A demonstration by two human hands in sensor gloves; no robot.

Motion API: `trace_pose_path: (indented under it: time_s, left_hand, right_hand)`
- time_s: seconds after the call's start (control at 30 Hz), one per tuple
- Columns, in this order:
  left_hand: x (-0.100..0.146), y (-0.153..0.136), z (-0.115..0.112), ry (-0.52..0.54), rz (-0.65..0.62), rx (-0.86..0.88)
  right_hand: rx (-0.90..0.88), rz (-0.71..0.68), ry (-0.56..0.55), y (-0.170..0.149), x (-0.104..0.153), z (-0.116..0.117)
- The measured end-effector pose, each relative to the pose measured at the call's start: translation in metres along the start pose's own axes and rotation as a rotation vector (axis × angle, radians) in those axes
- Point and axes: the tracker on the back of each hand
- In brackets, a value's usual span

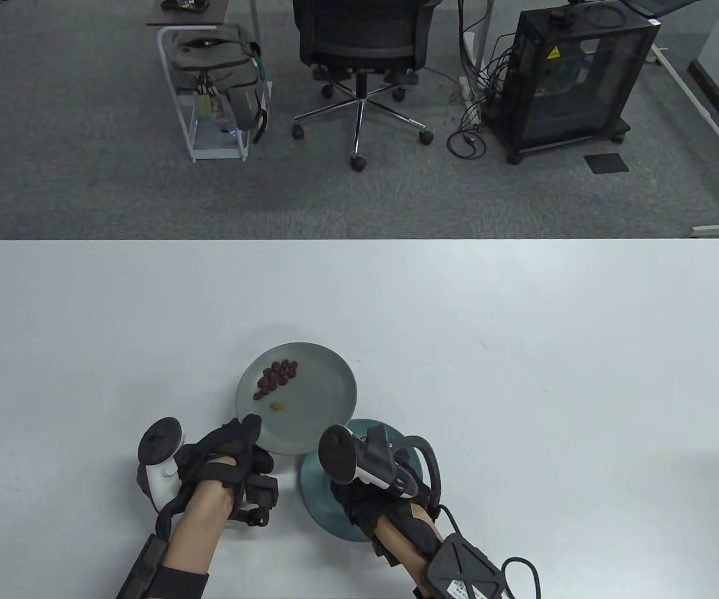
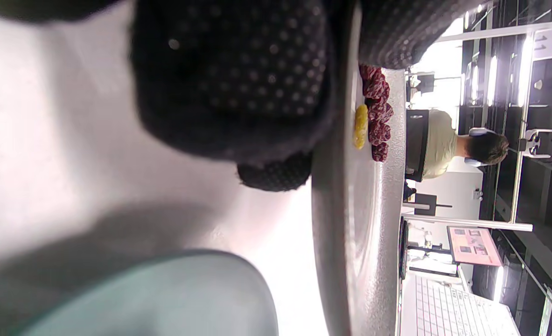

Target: Pick raisins with hand pinch into plate

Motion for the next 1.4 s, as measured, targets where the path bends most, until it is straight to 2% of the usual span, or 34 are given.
trace_pose_path:
  time_s: [0.23, 0.83, 1.0, 1.27, 1.4]
  left_hand:
    - [0.0, 0.001, 0.005, 0.02, -0.007, 0.0]
    - [-0.001, 0.001, 0.005, 0.018, -0.009, -0.025]
    - [-0.001, 0.001, 0.005, 0.018, -0.01, -0.027]
    - [-0.001, 0.001, 0.004, 0.013, -0.014, -0.041]
    - [-0.001, 0.002, 0.001, 0.005, -0.022, -0.066]
  right_hand:
    - [0.126, 0.003, 0.059, 0.013, -0.007, 0.021]
    - [0.237, 0.009, 0.058, 0.028, -0.007, 0.033]
    - [0.172, 0.012, 0.041, 0.02, -0.001, 0.02]
    - [0.028, -0.004, -0.037, 0.005, 0.017, -0.017]
    - [-0.026, -0.028, -0.055, 0.005, 0.022, -0.024]
Point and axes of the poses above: the tracker on the back of each hand, its own y axis roughly to the thumb side, its own x axis roughly from the fingertips to the wrist, z = x × y, and after that the axes turned 7 degrees about z, right-handed
